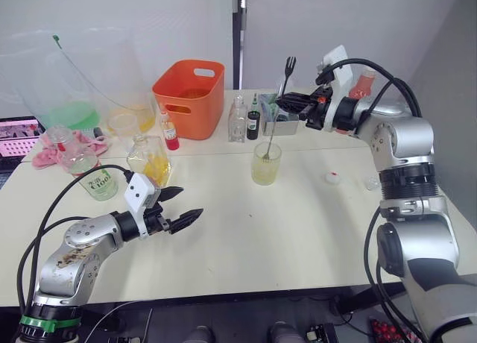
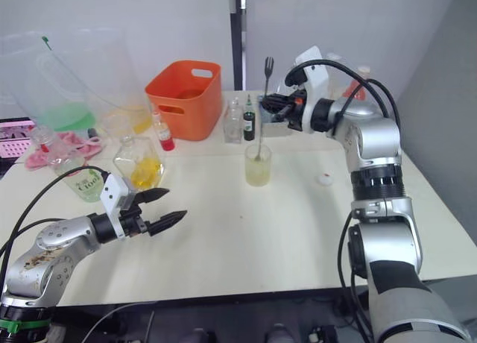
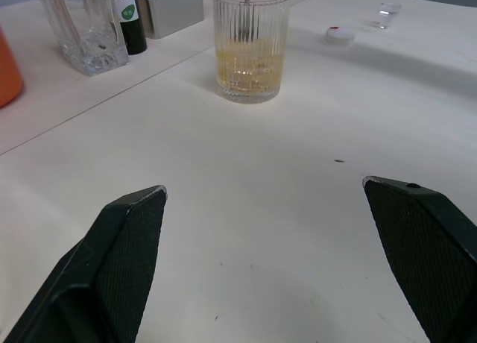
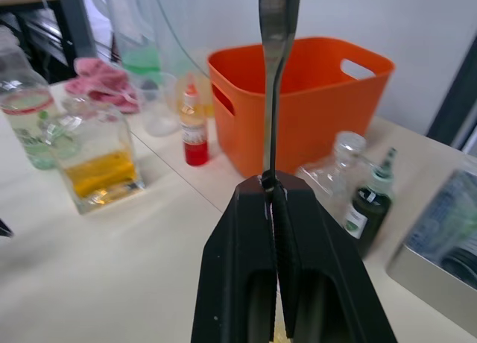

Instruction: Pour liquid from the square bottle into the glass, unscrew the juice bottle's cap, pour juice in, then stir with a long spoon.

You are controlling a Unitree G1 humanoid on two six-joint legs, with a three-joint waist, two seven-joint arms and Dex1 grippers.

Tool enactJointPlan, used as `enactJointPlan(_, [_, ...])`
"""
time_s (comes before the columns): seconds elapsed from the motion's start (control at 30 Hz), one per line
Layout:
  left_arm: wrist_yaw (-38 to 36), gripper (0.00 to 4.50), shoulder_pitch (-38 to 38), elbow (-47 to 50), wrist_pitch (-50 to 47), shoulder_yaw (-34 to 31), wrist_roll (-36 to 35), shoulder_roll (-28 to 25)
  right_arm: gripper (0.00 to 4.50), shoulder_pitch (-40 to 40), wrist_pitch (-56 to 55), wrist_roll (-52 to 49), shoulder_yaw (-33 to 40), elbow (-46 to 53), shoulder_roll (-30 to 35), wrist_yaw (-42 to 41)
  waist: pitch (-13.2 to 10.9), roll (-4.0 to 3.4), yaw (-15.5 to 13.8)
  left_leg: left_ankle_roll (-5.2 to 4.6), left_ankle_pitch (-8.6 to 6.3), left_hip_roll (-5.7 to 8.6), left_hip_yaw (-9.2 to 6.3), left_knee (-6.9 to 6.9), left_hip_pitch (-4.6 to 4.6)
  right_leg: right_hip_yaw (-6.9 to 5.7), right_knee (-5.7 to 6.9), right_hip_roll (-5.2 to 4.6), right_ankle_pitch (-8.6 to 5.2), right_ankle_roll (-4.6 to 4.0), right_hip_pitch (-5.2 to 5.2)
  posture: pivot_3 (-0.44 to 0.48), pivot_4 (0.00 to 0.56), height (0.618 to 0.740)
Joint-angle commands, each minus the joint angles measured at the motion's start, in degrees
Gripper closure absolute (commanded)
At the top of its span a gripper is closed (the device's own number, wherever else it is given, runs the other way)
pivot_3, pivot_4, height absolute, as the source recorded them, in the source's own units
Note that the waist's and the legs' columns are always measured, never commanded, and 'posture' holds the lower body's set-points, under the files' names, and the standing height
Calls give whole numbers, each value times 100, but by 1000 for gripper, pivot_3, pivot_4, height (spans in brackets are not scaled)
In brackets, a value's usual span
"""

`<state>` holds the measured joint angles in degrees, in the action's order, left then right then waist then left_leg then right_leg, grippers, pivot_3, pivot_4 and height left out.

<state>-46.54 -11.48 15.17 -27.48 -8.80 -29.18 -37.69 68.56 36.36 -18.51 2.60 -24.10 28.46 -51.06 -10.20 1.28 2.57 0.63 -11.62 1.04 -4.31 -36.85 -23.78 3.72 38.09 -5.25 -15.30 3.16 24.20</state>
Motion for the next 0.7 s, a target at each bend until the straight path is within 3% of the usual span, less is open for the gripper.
enactJointPlan(0.03, [-5,27,-61,159,117,-45,-19,6,4500,177,428,-410,342,452,129,-12,0,0,-13,0,0,0,0,0,-1,0,-1,-1,0,0,-1,0,150,740])
enactJointPlan(0.23, [-27,27,-94,117,156,-49,-24,33,4500,201,594,-375,301,404,503,-7,0,0,-27,0,0,3,2,-1,-1,0,-2,-3,0,0,-2,0,150,740])
enactJointPlan(0.5, [-73,27,-190,80,217,-24,-30,99,4500,305,605,-465,427,217,544,83,0,0,12,0,0,-1,3,-1,-1,0,0,1,0,0,0,0,150,740])
enactJointPlan(0.7, [-27,27,-434,453,-140,-279,-656,152,4500,674,850,-583,604,-202,871,-58,-1,1,-33,0,0,1,2,-1,-4,0,-2,-1,0,0,-1,0,150,740])
